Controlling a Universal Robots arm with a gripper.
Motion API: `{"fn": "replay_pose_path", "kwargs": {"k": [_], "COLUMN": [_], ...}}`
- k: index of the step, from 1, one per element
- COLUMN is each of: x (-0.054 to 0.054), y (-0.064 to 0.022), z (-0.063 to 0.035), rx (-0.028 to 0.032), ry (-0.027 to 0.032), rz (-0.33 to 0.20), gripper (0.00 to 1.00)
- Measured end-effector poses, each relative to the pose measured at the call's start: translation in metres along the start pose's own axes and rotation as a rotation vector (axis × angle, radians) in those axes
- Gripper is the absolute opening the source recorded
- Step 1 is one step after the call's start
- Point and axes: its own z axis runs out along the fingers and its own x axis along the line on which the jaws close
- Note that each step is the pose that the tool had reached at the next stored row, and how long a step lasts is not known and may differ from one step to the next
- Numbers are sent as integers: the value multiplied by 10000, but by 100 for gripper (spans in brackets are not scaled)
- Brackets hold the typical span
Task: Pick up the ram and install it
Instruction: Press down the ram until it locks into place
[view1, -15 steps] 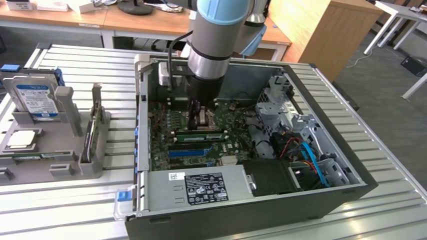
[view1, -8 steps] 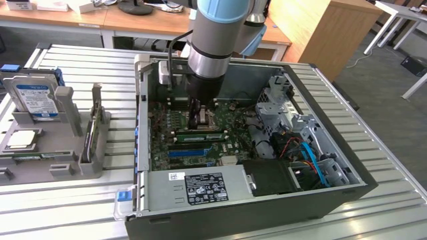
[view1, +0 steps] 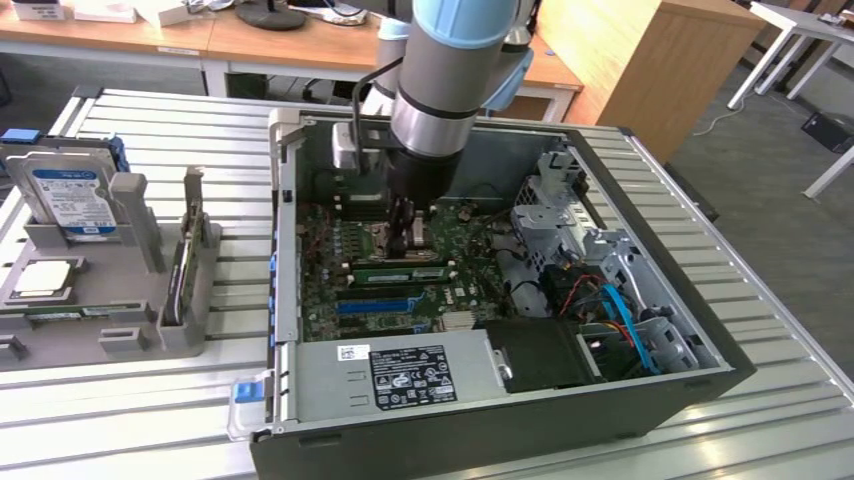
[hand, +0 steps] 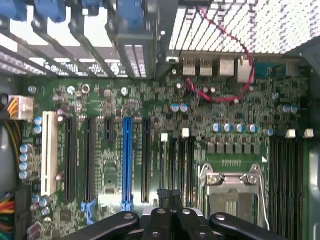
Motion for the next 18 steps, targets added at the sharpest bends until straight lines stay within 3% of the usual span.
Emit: {"fn": "replay_pose_path", "kwargs": {"k": [10,18], "x": [-1,-1], "y": [-210,-241], "z": [-5,-6], "rx": [-50,-52], "ry": [1,0], "rz": [3,2], "gripper": [11,11]}}
